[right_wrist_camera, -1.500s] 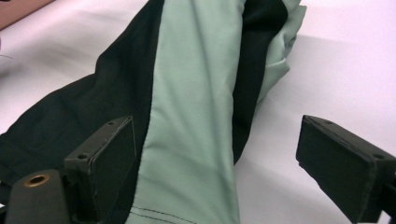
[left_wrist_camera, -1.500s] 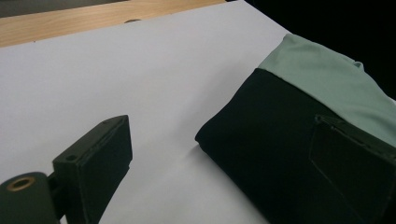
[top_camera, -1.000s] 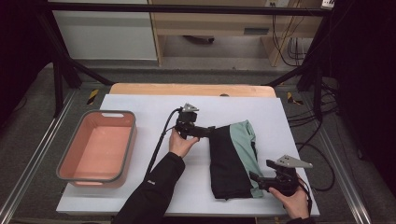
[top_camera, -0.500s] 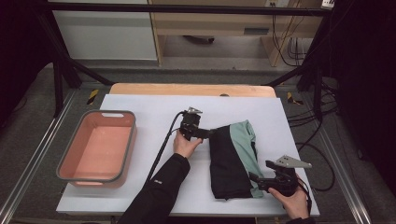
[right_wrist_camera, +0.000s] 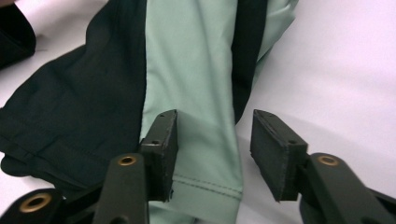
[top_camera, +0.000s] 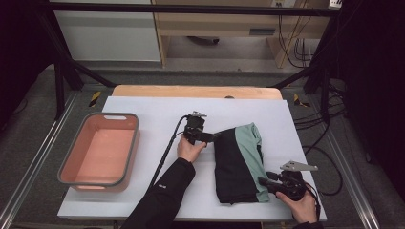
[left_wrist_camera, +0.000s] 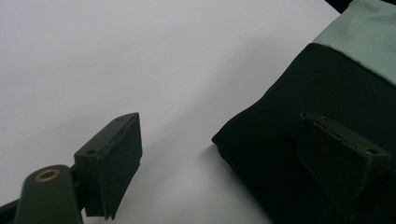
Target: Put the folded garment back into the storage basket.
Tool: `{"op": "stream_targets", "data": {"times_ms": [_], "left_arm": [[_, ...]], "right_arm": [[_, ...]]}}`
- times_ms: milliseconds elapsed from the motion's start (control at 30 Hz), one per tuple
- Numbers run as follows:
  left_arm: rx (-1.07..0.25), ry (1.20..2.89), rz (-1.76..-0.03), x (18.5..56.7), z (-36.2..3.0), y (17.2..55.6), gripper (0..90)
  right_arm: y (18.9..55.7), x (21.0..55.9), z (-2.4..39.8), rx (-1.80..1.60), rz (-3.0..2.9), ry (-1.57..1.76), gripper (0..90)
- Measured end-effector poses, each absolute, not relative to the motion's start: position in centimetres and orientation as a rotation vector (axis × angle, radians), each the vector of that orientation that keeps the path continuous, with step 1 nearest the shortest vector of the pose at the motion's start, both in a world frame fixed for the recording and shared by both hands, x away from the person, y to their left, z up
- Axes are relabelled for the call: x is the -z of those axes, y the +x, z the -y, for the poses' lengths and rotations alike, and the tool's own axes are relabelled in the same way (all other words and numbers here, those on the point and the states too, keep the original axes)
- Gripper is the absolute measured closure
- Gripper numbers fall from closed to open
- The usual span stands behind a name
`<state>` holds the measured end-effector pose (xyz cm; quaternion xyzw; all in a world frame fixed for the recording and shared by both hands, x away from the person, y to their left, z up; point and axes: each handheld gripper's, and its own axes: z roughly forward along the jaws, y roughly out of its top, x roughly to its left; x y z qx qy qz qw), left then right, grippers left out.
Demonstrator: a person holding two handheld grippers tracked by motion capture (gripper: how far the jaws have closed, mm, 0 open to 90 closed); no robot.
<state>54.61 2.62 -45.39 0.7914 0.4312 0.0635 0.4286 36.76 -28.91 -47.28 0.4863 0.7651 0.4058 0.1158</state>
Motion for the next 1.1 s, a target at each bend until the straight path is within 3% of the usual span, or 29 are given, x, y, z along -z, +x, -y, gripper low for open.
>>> {"op": "stream_targets", "data": {"times_ms": [367,500,633,733,1100], "left_arm": [[-0.175,1.978,-1.066,45.1,-2.8,54.3,12.9],[-0.163,1.959,-1.065,45.1,-2.9,54.2,13.1],[-0.157,1.953,-1.071,45.3,-2.8,54.3,13.0],[-0.15,1.936,-1.073,45.2,-2.8,54.4,13.0],[-0.103,1.924,-1.087,46.0,-2.4,54.7,14.0]], "right_arm": [[36.6,47.8,27.7,-1.111,-2.332,1.412,55.8],[36.4,47.7,27.4,-1.104,-2.348,1.437,62.2],[36.3,47.6,27.3,-1.107,-2.377,1.483,76.4],[36.4,47.6,27.4,-1.116,-2.387,1.505,80.3],[36.3,47.5,27.8,-1.108,-2.392,1.506,82.2]]}}
